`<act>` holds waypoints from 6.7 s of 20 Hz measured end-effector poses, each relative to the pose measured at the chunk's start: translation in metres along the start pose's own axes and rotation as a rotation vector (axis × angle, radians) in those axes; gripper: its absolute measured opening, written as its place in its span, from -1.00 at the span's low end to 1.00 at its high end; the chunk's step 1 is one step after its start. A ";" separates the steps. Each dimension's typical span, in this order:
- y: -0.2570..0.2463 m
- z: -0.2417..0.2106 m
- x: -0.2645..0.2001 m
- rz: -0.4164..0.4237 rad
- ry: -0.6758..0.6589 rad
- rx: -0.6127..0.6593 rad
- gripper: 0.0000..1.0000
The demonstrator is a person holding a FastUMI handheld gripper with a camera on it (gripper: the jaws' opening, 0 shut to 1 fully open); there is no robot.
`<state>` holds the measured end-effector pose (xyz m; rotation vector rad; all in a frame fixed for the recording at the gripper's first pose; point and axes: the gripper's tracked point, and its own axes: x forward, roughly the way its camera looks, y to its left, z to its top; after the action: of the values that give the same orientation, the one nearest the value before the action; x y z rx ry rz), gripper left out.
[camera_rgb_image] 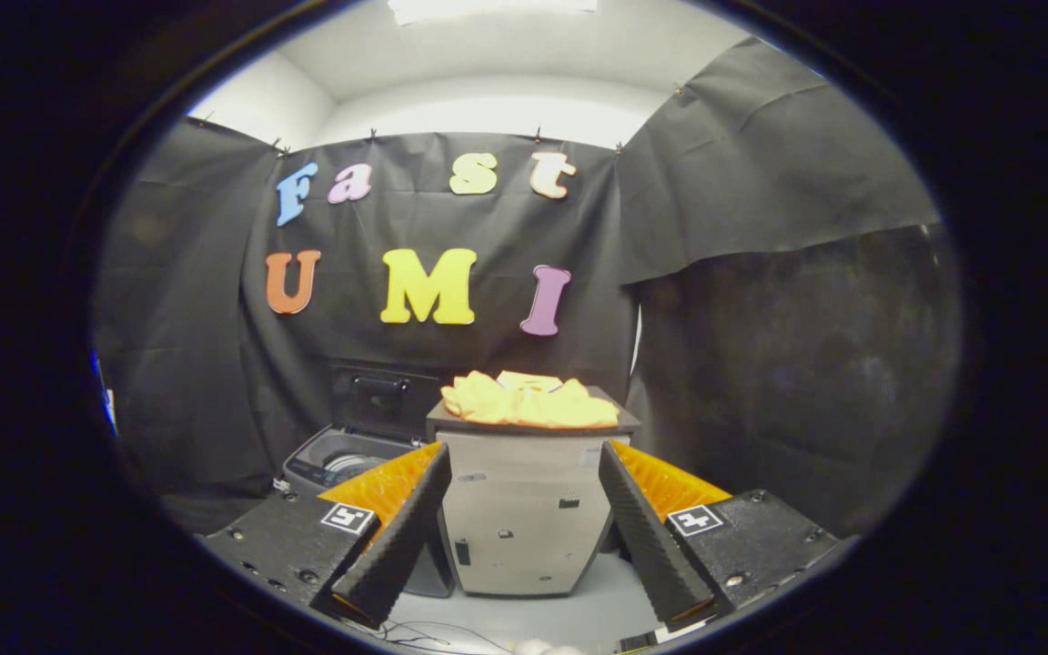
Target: Put the clothes into the washing machine and then close the washing machine lid.
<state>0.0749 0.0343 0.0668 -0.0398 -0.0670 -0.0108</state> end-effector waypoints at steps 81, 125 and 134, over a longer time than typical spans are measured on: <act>0.143 0.131 0.325 0.151 0.342 0.271 -0.90; 0.449 -0.180 0.467 0.383 0.929 0.132 -0.90; 0.432 -0.239 0.467 0.261 1.068 0.145 -0.89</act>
<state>0.5621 0.4523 -0.1572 0.1056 1.0049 0.2331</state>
